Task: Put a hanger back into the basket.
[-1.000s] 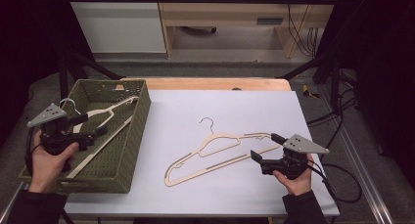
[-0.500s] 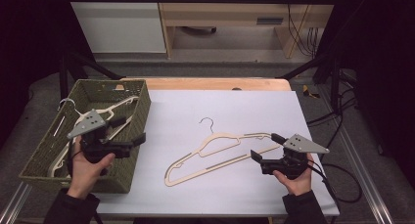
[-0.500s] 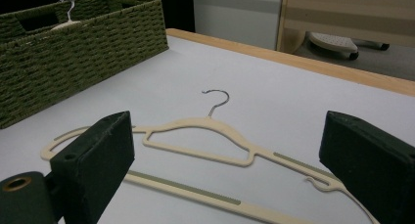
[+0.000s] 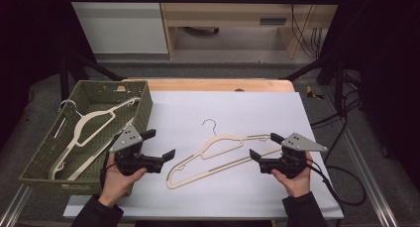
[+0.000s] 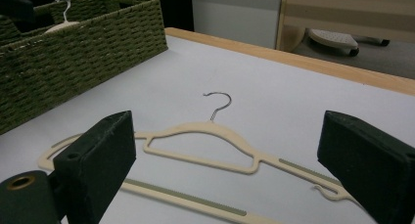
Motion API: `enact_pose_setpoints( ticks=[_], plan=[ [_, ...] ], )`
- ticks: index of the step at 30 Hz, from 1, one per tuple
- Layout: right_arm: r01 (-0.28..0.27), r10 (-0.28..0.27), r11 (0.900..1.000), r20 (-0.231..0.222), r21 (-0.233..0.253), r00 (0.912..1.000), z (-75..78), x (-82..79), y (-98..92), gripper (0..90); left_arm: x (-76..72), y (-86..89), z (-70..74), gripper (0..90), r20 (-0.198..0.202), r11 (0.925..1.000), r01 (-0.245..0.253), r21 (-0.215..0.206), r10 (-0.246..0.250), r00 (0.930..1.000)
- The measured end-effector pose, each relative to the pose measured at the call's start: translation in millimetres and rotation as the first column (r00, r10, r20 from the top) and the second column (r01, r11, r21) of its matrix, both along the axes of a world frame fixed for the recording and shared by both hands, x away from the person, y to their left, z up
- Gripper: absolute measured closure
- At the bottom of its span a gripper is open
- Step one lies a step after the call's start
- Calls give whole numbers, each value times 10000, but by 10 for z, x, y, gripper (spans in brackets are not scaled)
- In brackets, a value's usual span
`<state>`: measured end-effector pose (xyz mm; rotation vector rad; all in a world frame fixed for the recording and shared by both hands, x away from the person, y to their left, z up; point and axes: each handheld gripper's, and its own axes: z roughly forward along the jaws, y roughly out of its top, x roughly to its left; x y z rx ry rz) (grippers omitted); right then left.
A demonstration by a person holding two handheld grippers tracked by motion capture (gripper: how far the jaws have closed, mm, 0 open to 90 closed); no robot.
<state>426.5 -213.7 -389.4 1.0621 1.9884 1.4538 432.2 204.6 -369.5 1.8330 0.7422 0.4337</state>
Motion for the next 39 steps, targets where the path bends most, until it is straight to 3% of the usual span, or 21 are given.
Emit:
enact_pose_setpoints(
  ticks=[4, 7, 17, 24, 35, 39],
  plan=[
    [-35, 35, 10000, 1, -80, 10000, 24, 90, 60, 89, 14, -51, -72, 52, -171, 9999, 56, 160, -53, 9998],
    [52, -52, 9999, -36, 141, 10000, 47, 161, 152, 102, 8, -105, -156, 52, -315, 9993, 167, 341, -156, 9994],
    [0, -11, 9995, -360, -319, 9994, 55, 490, 492, 132, 12, -137, -369, 53, -781, 9986, 186, 494, -147, 9968],
    [-67, 24, 9981, -716, -606, 9974, 7, 725, 738, 126, 36, -135, -443, 59, -951, 9978, 179, 636, -118, 9954],
    [3, -181, 9924, -1429, -1231, 9896, -163, 1078, 1018, 164, 49, -164, -514, 61, -924, 9955, 213, 920, -127, 9956],
    [46, -352, 9866, -1849, -1633, 9821, -291, 1224, 1143, 222, 65, -172, -544, 65, -991, 9944, 204, 1037, -100, 9950]
  ],
)
